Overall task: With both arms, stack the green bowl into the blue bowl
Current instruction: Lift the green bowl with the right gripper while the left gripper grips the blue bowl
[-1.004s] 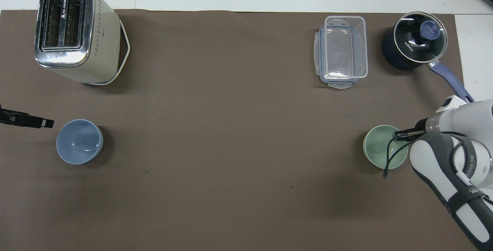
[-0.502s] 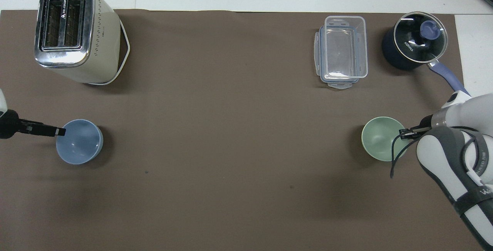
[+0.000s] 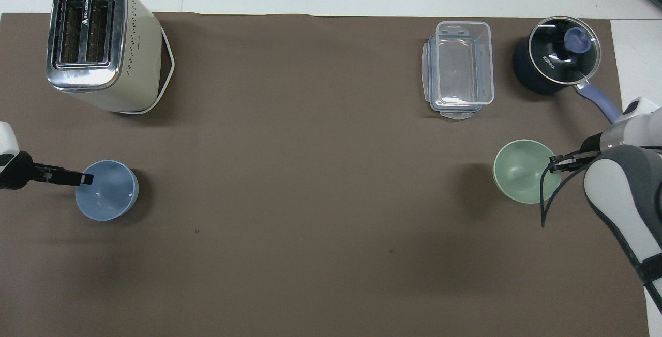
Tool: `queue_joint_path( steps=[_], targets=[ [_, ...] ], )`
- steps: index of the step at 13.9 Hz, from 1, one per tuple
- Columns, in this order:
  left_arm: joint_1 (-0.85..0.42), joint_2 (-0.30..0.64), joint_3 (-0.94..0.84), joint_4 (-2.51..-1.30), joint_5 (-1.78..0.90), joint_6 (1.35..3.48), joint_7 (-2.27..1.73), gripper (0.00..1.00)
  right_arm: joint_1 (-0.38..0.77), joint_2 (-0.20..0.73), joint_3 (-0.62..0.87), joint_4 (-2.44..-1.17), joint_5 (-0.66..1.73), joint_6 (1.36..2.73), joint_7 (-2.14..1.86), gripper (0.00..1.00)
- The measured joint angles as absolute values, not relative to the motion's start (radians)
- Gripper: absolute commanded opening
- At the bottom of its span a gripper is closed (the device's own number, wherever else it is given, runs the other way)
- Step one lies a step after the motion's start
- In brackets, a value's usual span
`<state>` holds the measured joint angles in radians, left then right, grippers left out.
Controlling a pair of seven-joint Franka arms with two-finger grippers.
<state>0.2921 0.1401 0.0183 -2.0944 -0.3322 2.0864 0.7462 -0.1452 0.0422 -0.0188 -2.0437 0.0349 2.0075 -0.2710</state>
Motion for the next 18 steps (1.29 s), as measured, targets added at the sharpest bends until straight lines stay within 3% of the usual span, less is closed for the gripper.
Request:
queue_joint_path(
  steps=[3,6,9,11,18],
  targets=[
    [0.288,0.140,0.013,-2.117,-0.333,2.112,0.746,0.85,-0.145,0.041,-0.018,-1.998,0.053,1.952,-0.271,0.00],
    [0.289,0.140,0.015,-2.123,-0.333,2.118,0.747,0.61,-0.144,0.038,-0.011,-1.952,0.061,1.900,-0.271,0.00],
    [0.292,0.140,0.018,-2.124,-0.333,2.118,0.747,0.51,-0.141,0.029,-0.009,-1.932,0.066,1.880,-0.271,0.00],
    [0.292,0.140,0.018,-2.126,-0.333,2.118,0.747,0.36,-0.141,0.023,-0.009,-1.930,0.069,1.869,-0.271,0.00],
    [0.292,0.130,0.017,-2.145,-0.334,2.119,0.750,0.27,-0.141,0.019,-0.009,-1.926,0.076,1.857,-0.271,0.00]
  ],
)
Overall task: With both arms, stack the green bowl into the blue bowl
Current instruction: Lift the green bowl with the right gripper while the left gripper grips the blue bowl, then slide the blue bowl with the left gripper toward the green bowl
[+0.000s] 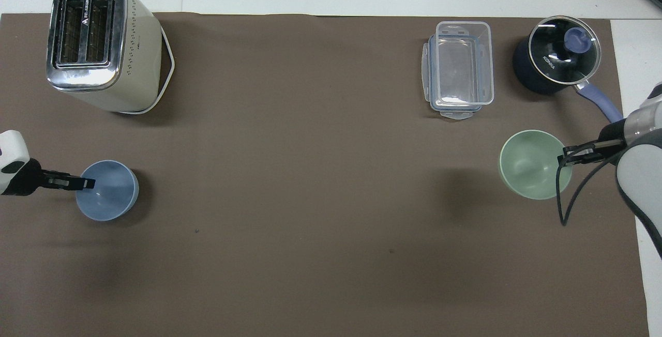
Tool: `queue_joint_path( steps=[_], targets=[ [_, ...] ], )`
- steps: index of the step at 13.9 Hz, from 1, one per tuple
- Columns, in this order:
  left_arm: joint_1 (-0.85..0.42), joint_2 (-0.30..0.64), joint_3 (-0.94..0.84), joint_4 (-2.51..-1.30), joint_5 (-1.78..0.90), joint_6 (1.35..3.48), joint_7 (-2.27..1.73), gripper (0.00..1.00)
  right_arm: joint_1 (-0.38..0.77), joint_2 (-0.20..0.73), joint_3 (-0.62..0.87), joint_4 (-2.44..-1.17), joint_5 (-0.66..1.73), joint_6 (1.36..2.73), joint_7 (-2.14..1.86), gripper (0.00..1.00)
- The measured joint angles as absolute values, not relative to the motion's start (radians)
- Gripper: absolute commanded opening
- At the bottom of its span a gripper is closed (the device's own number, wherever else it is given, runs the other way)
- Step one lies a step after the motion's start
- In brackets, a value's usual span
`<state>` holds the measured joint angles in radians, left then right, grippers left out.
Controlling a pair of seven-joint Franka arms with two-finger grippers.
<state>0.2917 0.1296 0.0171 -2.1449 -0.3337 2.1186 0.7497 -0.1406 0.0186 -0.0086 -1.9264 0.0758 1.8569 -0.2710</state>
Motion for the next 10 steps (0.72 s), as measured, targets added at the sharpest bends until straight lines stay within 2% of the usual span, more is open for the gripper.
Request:
queue_joint_path(
  steps=[1,4,5,10],
  targets=[
    [0.292,0.127,0.017,-2.149,-0.334,2.120,0.751,0.27,-0.141,0.019,-0.009,-1.926,0.076,1.857,-0.271,0.00],
    [0.291,0.122,0.016,-2.156,-0.334,2.124,0.754,0.04,-0.141,0.018,-0.009,-1.926,0.076,1.857,-0.271,0.00],
    [0.291,0.119,0.016,-2.160,-0.334,2.125,0.757,0.00,-0.141,0.018,-0.009,-1.926,0.076,1.857,-0.271,0.00],
    [0.290,0.110,0.016,-2.170,-0.334,2.130,0.764,0.00,-0.139,0.018,-0.009,-1.926,0.077,1.857,-0.271,0.00]
  ],
)
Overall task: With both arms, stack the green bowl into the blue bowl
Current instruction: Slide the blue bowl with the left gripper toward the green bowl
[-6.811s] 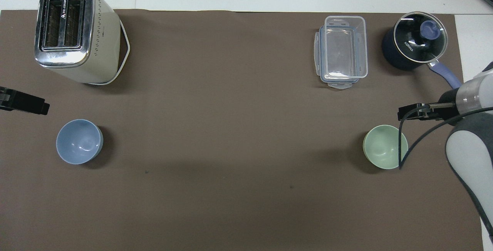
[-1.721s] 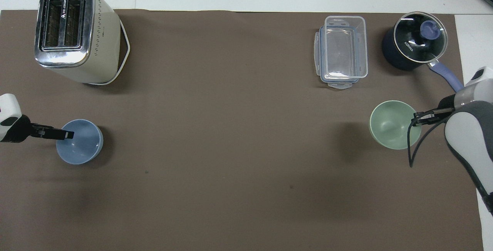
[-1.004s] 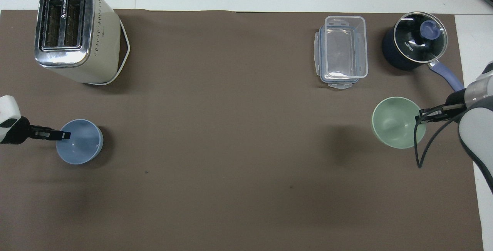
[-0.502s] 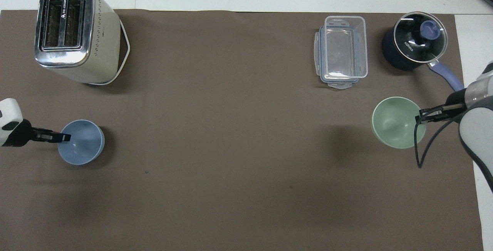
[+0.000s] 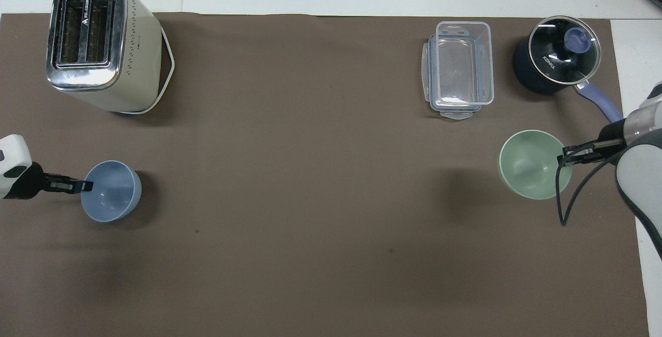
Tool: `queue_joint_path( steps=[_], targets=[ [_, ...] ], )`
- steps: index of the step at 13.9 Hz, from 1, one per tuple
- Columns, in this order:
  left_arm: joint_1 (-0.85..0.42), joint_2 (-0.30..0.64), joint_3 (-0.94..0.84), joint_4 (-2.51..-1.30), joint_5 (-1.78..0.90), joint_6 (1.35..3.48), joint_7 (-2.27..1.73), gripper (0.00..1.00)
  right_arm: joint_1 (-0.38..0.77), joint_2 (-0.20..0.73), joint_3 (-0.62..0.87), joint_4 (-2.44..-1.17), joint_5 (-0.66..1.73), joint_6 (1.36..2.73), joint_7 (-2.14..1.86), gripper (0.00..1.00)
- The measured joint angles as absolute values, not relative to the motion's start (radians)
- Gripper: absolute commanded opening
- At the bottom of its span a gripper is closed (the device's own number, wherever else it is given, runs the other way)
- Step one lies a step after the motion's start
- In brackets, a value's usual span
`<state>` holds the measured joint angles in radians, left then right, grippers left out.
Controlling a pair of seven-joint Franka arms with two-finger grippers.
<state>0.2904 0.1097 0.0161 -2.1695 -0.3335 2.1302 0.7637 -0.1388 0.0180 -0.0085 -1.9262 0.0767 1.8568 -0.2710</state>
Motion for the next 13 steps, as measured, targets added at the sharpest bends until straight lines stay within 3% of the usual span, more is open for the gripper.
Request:
queue_joint_path(
  steps=[6,9,13],
  targets=[
    [0.231,-0.008,0.013,-2.182,-0.327,2.114,0.726,0.00,-0.128,0.018,-0.007,-1.926,0.080,1.856,-0.271,0.00],
    [0.114,-0.071,0.010,-2.225,-0.272,2.112,0.574,0.00,-0.128,0.018,-0.007,-1.926,0.080,1.856,-0.271,0.00],
    [-0.085,-0.080,0.004,-2.255,-0.223,2.160,0.288,0.00,-0.127,0.018,-0.007,-1.926,0.080,1.855,-0.270,0.00]
  ],
)
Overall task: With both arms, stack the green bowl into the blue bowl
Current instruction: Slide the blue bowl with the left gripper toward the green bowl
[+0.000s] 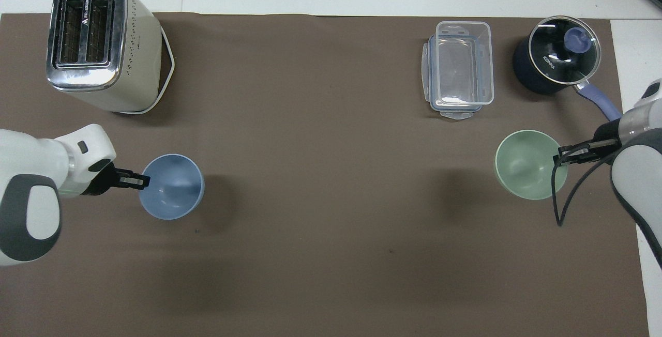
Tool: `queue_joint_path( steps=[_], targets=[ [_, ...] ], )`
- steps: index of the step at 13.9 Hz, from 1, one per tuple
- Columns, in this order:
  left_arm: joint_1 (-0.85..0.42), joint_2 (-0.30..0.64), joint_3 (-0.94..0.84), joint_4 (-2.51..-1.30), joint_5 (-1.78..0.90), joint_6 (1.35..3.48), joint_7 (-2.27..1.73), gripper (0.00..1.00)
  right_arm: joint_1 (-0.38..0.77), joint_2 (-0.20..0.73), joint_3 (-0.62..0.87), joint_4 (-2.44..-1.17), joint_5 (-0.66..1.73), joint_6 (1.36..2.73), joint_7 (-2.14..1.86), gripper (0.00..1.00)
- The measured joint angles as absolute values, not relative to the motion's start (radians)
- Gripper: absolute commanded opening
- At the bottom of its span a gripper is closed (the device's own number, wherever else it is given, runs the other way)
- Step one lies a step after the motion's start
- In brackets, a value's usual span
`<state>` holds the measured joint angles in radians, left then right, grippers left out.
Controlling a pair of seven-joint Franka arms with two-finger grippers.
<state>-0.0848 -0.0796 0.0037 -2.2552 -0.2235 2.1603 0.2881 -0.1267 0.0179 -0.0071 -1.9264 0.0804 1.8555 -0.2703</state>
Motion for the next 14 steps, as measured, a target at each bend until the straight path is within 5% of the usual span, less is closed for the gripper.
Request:
queue_joint_path(
  steps=[9,14],
  targets=[
    [-0.601,0.001,-0.003,-2.262,-0.108,2.378,-0.440,0.00,-0.074,0.012,-0.006,-1.951,0.104,1.855,-0.218,0.00],
    [-0.676,0.049,-0.004,-2.259,-0.081,2.441,-0.504,0.00,-0.028,-0.004,-0.004,-1.994,0.125,1.853,-0.184,0.00]
  ],
)
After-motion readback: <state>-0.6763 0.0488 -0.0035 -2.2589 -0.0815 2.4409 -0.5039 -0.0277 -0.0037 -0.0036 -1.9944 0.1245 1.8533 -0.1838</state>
